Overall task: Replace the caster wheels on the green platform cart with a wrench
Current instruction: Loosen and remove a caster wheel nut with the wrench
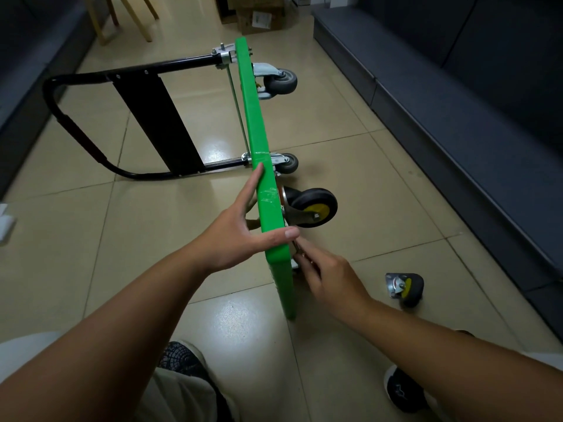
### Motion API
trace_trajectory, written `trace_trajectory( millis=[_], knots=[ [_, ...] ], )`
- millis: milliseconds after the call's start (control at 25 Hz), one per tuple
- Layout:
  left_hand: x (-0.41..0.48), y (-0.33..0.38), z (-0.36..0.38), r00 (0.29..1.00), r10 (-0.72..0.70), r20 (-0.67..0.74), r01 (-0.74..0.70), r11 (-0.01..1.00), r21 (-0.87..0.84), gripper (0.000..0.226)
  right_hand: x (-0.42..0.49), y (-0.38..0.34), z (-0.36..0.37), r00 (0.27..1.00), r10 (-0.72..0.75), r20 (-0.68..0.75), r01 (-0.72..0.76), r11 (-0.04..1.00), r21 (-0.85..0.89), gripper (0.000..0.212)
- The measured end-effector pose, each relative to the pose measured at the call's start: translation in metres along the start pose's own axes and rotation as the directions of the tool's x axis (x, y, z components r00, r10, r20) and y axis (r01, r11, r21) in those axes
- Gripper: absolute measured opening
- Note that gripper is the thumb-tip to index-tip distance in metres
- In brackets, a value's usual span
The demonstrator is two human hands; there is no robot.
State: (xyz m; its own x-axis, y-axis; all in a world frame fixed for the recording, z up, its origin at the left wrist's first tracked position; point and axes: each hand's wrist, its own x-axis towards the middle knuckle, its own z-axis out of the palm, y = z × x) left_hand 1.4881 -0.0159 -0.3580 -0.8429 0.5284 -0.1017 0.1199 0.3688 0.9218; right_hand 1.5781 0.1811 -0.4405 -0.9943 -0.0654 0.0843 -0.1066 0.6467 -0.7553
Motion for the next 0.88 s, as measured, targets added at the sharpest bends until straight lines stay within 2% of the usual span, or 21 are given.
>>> trace_trajectory(
  millis=[40, 80, 160, 240, 360, 440, 680, 800, 880],
  knots=[
    [0.000, 0.000, 0.000, 1.000, 0.002, -0.003, -0.002, 1.000, -0.001, 0.122, -0.013, -0.004, -0.005, 0.991, 0.122, 0.055, -0.127, 0.987, 0.102, 0.051],
    [0.000, 0.000, -0.001, 1.000, 0.001, -0.002, -0.001, 1.000, 0.000, 0.122, -0.025, -0.007, -0.010, 0.958, 0.261, 0.120, -0.283, 0.930, 0.236, 0.047],
    [0.000, -0.001, -0.001, 1.000, 0.000, 0.010, 0.000, 1.000, 0.002, 0.122, -0.034, -0.018, -0.023, 0.843, 0.488, 0.227, -0.535, 0.712, 0.455, 0.039],
    [0.000, -0.001, -0.001, 1.000, 0.004, 0.018, -0.004, 1.000, -0.004, 0.122, -0.022, -0.036, -0.035, 0.752, 0.607, 0.258, -0.635, 0.560, 0.533, 0.030],
    [0.000, -0.002, 0.000, 1.000, 0.016, 0.011, -0.016, 1.000, -0.010, 0.123, 0.011, -0.071, -0.058, 0.768, 0.582, 0.269, -0.593, 0.485, 0.643, 0.019],
    [0.000, -0.002, 0.000, 1.000, 0.016, 0.013, -0.016, 1.000, -0.008, 0.123, 0.029, -0.088, -0.067, 0.776, 0.540, 0.326, -0.599, 0.469, 0.649, 0.017],
    [0.000, -0.003, 0.000, 1.000, 0.018, 0.009, -0.018, 1.000, -0.002, 0.120, 0.042, -0.102, -0.073, 0.784, 0.484, 0.390, -0.613, 0.500, 0.612, 0.019],
    [-0.001, -0.004, 0.001, 1.000, 0.019, 0.003, -0.019, 1.000, 0.001, 0.119, 0.038, -0.093, -0.070, 0.812, 0.431, 0.394, -0.580, 0.517, 0.630, 0.018],
    [-0.002, -0.007, 0.002, 1.000, 0.025, -0.011, -0.025, 1.000, 0.006, 0.117, 0.029, -0.083, -0.058, 0.842, 0.396, 0.366, -0.538, 0.572, 0.618, 0.026]
  ],
)
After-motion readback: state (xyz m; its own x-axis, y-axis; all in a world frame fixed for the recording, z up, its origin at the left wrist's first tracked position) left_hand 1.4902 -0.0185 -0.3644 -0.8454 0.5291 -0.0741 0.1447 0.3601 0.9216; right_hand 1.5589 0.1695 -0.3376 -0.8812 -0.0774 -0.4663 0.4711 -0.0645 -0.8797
